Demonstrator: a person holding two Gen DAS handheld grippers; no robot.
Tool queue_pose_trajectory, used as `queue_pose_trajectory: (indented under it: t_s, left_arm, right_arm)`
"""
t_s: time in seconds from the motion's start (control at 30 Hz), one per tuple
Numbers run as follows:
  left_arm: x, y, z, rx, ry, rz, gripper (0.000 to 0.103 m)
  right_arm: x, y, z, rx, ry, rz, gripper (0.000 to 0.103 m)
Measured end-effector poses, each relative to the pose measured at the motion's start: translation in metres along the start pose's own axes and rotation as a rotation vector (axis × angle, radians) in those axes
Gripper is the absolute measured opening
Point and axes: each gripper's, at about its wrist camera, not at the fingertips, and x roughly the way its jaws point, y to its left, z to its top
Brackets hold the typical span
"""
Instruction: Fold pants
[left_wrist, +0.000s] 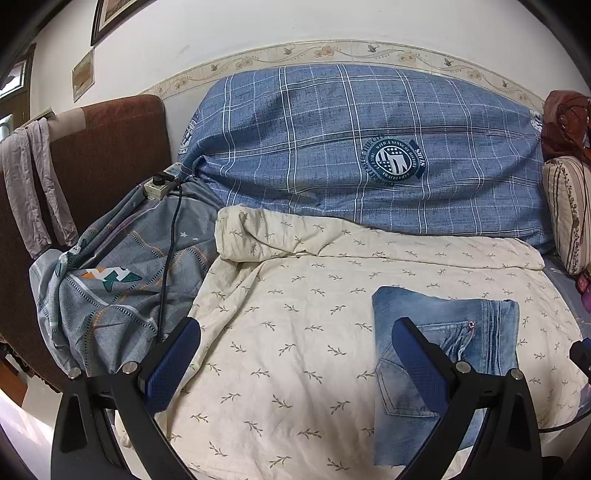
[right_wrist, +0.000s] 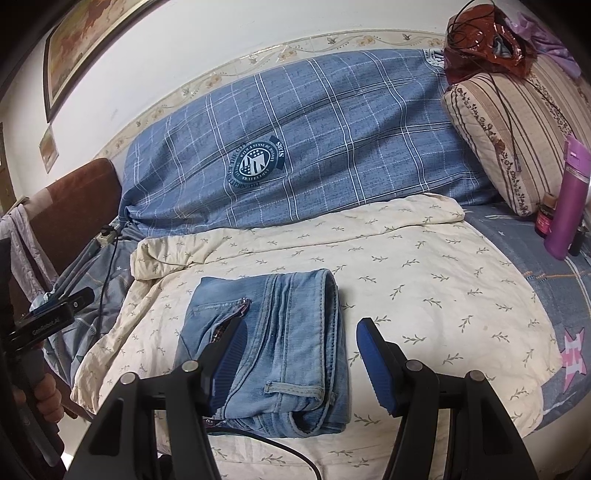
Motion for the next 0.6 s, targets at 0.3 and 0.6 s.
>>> queue_pose_trajectory:
  t_s: [0.3, 0.6]
  left_arm:
    - [0.0013, 0.0003, 0.0004, 0.0, 0.0, -0.002, 0.103]
    - [0.0023, -0.001, 0.0007, 0.003, 0.002, -0.005, 0.103]
  right_arm:
    - [0.0021, 0.0041, 0.0012, -0.009, 0.003, 0.003, 0.065]
    - [0.0025, 0.0044, 0.0016, -0.01, 0.004, 0.003, 0.065]
